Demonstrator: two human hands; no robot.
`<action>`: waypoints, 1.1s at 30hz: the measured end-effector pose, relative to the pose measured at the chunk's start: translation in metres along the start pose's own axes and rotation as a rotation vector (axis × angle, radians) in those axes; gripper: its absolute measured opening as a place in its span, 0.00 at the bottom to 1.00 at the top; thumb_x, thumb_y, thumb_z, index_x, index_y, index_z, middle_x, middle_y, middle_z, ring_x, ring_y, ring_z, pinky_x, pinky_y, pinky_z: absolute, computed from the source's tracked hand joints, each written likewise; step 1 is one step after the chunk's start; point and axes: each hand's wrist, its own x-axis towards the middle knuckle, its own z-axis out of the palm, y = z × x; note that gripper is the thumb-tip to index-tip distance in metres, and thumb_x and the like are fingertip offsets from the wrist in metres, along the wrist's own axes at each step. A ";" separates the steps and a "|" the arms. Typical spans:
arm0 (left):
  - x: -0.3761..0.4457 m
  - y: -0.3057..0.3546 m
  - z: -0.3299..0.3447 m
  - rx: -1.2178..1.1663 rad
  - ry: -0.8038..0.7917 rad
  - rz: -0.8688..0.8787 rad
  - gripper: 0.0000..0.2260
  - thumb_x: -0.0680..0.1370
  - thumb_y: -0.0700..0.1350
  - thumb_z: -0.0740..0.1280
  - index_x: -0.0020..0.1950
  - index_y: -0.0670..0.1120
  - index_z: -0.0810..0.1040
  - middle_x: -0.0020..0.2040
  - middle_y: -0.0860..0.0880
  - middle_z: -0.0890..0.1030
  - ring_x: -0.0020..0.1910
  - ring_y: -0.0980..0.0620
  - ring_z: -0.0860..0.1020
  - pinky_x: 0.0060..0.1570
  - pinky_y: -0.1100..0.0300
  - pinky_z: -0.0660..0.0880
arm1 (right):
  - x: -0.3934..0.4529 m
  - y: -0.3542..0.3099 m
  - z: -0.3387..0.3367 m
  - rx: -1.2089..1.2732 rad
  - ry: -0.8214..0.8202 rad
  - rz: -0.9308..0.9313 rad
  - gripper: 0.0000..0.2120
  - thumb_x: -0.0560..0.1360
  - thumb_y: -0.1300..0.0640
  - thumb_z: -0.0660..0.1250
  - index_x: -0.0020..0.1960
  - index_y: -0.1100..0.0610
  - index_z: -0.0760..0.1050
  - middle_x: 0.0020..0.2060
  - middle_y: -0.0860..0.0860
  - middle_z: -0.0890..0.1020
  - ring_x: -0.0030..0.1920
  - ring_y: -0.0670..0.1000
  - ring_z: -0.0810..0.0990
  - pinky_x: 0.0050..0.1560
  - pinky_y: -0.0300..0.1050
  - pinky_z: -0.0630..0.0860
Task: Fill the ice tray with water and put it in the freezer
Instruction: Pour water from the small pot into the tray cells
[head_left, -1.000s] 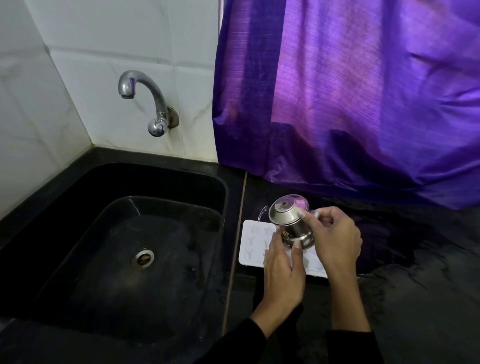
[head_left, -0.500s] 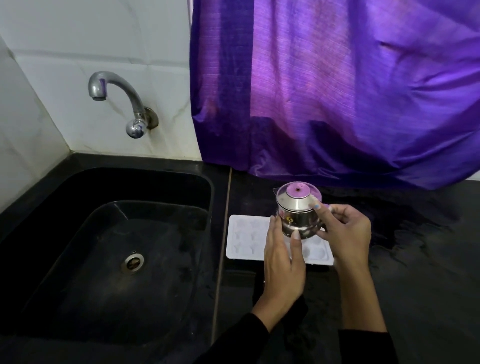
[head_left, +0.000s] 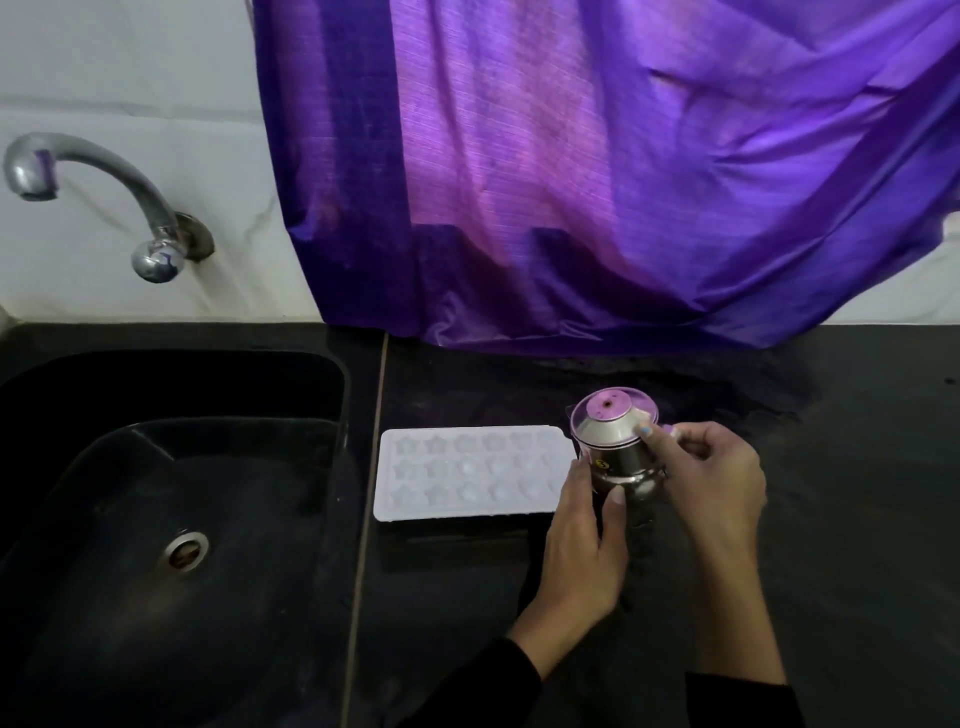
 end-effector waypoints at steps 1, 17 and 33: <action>0.000 -0.001 0.003 0.001 -0.002 -0.002 0.18 0.82 0.52 0.55 0.72 0.59 0.61 0.71 0.60 0.68 0.69 0.68 0.64 0.68 0.67 0.62 | 0.000 0.001 -0.002 -0.015 0.002 0.002 0.14 0.70 0.45 0.73 0.44 0.55 0.79 0.35 0.48 0.82 0.39 0.52 0.81 0.40 0.45 0.69; 0.002 -0.009 0.014 0.012 -0.013 -0.017 0.20 0.82 0.52 0.55 0.74 0.54 0.63 0.68 0.58 0.72 0.67 0.64 0.68 0.67 0.61 0.67 | 0.007 0.004 -0.001 -0.162 -0.026 0.001 0.13 0.71 0.44 0.73 0.42 0.53 0.77 0.36 0.48 0.79 0.36 0.49 0.75 0.36 0.44 0.65; 0.004 -0.008 0.005 0.042 0.001 0.025 0.22 0.81 0.56 0.53 0.75 0.53 0.61 0.71 0.57 0.69 0.70 0.63 0.65 0.70 0.55 0.65 | 0.008 0.007 -0.006 -0.091 -0.054 0.025 0.14 0.72 0.44 0.71 0.44 0.56 0.78 0.36 0.51 0.83 0.40 0.53 0.82 0.45 0.49 0.76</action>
